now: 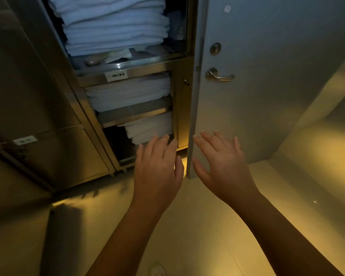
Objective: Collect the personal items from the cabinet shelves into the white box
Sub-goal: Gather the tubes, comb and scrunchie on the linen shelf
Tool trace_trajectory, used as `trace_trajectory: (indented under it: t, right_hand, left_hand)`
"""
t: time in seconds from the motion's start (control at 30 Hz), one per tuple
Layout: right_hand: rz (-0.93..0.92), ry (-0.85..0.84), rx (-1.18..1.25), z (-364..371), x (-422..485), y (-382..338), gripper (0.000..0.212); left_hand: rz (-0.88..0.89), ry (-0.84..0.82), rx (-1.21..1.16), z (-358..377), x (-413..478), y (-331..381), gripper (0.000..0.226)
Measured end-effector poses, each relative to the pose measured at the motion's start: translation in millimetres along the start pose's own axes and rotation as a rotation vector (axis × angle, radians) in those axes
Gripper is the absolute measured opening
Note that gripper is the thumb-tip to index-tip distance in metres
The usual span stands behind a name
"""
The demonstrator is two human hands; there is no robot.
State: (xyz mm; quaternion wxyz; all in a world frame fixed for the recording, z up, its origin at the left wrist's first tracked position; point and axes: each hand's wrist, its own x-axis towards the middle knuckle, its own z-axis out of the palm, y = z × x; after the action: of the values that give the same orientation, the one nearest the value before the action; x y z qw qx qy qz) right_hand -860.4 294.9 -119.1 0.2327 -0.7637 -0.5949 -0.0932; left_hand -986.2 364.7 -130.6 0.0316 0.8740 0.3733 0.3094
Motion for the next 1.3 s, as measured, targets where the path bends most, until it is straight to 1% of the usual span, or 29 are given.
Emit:
trace_trajectory:
  t: [0.1, 0.3, 0.43, 0.6, 0.8, 0.9, 1.0, 1.1, 1.2, 1.3]
  right_hand:
    - [-0.035, -0.002, 0.029, 20, 44, -23, 0.044]
    - [-0.068, 0.015, 0.056, 63, 114, -61, 0.044]
    - [-0.117, -0.003, 0.05, 86, 151, -71, 0.044]
    - [-0.156, -0.014, 0.065, 121, 199, -78, 0.045]
    - [-0.159, -0.033, 0.08, 162, 271, -50, 0.046]
    - [-0.138, -0.089, 0.097, 177, 317, -23, 0.047]
    - [-0.112, -0.053, 0.118, 186, 366, 4, 0.046]
    - [-0.118, -0.087, 0.091, 193, 410, 29, 0.047]
    - [-0.146, -0.1, 0.087, 204, 451, 42, 0.047]
    - [-0.175, -0.128, 0.091, 220, 482, 39, 0.048]
  left_hand:
    - [-0.019, 0.032, 0.008, -5, 26, -40, 0.034]
    - [-0.072, 0.019, 0.016, -4, 63, -115, 0.034]
    - [-0.148, 0.013, 0.021, 6, 77, -151, 0.033]
    - [-0.181, 0.023, 0.05, 26, 109, -185, 0.033]
    - [-0.181, 0.013, 0.046, 64, 177, -211, 0.031]
    - [-0.177, 0.007, 0.05, 87, 226, -217, 0.031]
    - [-0.145, -0.009, 0.044, 109, 279, -221, 0.033]
    - [-0.117, -0.004, 0.053, 129, 328, -228, 0.033]
    - [-0.141, -0.006, 0.06, 147, 360, -238, 0.035]
    - [-0.193, -0.039, 0.064, 158, 378, -255, 0.037]
